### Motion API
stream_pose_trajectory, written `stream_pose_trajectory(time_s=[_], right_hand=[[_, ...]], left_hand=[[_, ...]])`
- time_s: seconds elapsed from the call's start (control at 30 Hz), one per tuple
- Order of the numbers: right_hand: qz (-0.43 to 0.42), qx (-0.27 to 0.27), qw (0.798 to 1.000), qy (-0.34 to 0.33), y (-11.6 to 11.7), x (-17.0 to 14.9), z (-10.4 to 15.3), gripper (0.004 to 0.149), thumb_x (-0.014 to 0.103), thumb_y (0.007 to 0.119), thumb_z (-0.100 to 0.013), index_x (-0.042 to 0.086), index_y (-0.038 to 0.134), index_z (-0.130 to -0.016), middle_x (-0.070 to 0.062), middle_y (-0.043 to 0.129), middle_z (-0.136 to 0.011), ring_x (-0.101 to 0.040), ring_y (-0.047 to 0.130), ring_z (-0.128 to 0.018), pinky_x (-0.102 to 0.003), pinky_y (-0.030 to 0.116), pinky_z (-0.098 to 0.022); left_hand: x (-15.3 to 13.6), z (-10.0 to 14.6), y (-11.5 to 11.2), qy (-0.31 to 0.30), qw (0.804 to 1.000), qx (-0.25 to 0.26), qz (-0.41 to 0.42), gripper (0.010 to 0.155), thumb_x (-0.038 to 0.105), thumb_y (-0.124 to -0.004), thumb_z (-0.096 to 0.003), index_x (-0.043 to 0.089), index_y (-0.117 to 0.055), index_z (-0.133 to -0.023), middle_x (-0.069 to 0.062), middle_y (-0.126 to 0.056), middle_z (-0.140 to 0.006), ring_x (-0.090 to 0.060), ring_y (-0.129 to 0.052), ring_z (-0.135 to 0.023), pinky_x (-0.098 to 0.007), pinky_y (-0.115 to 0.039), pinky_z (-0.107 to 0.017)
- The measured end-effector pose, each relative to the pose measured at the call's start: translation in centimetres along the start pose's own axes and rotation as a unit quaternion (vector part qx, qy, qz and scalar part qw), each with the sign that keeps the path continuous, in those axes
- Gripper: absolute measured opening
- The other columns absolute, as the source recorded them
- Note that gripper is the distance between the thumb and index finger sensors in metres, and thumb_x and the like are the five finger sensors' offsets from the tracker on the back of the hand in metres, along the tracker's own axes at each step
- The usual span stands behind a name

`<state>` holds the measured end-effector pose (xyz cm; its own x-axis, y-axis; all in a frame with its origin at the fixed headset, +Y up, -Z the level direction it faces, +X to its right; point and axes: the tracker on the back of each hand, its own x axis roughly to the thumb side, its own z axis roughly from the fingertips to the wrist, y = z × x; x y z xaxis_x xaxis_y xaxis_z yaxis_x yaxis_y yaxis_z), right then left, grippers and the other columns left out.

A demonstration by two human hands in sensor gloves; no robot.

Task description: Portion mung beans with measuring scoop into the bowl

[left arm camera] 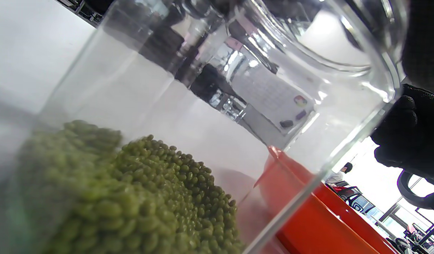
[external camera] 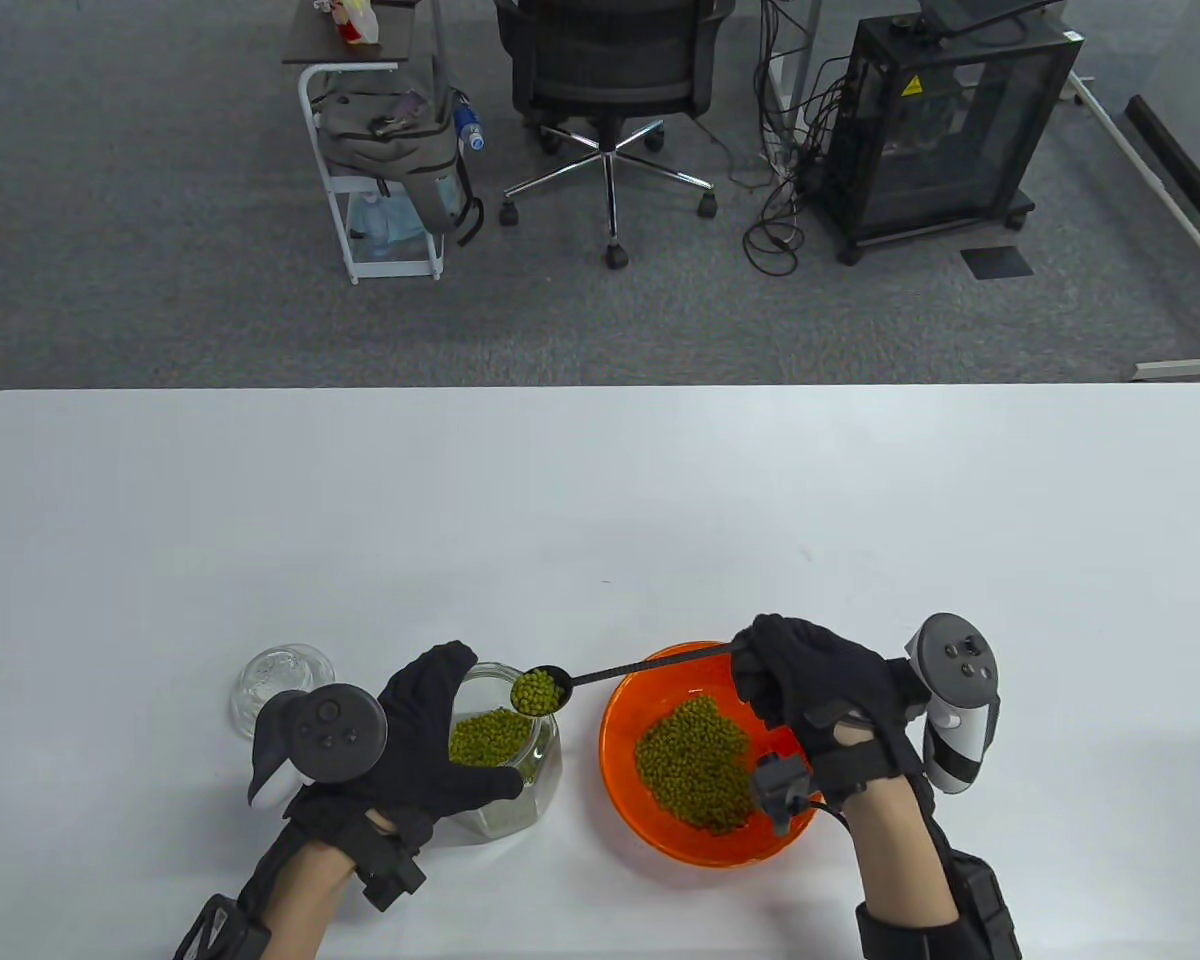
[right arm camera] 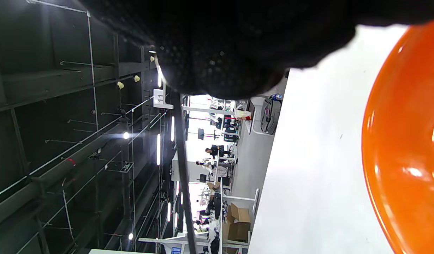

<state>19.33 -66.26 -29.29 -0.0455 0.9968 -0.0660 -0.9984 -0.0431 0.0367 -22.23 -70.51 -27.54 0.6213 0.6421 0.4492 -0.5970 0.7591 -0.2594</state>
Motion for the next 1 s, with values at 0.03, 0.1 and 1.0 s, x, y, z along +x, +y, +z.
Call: stream_pose_trajectory(time_s=[0.03, 0.1, 1.0], right_hand=[[-0.002, -0.005, 1.0, 0.0, -0.5, 0.0, 0.1, 0.044, 0.042, 0.078, -0.05, 0.005, 0.097, -0.062, -0.014, 0.102, -0.047, -0.024, 0.097, -0.027, -0.041, 0.085, -0.026], [-0.005, -0.008, 1.0, -0.002, -1.3, 0.0, 0.3, 0.044, 0.042, 0.078, -0.05, 0.005, 0.097, -0.062, -0.014, 0.102, -0.048, -0.024, 0.097, -0.027, -0.041, 0.085, -0.026], [0.014, -0.117, 0.993, 0.013, -10.9, -2.3, 2.1, 0.044, 0.043, 0.079, -0.05, 0.005, 0.097, -0.061, -0.014, 0.102, -0.047, -0.024, 0.097, -0.026, -0.041, 0.084, -0.025]], left_hand=[[0.0, 0.0, 0.0, 0.0, 1.0, 0.0, 0.0, 0.126, 0.084, -0.088, -0.0389, 0.001, -0.027, -0.11, -0.031, -0.036, -0.114, -0.06, -0.052, -0.103, -0.071, -0.053, -0.073], [0.0, 0.0, 0.0, 0.0, 1.0, 0.0, 0.0, 0.126, 0.084, -0.089, -0.039, 0.0, -0.027, -0.11, -0.031, -0.036, -0.114, -0.06, -0.052, -0.103, -0.071, -0.053, -0.073], [0.0, 0.0, 0.0, 0.0, 1.0, 0.0, 0.0, 0.126, 0.084, -0.088, -0.039, 0.001, -0.027, -0.11, -0.031, -0.036, -0.114, -0.06, -0.052, -0.103, -0.071, -0.053, -0.073]])
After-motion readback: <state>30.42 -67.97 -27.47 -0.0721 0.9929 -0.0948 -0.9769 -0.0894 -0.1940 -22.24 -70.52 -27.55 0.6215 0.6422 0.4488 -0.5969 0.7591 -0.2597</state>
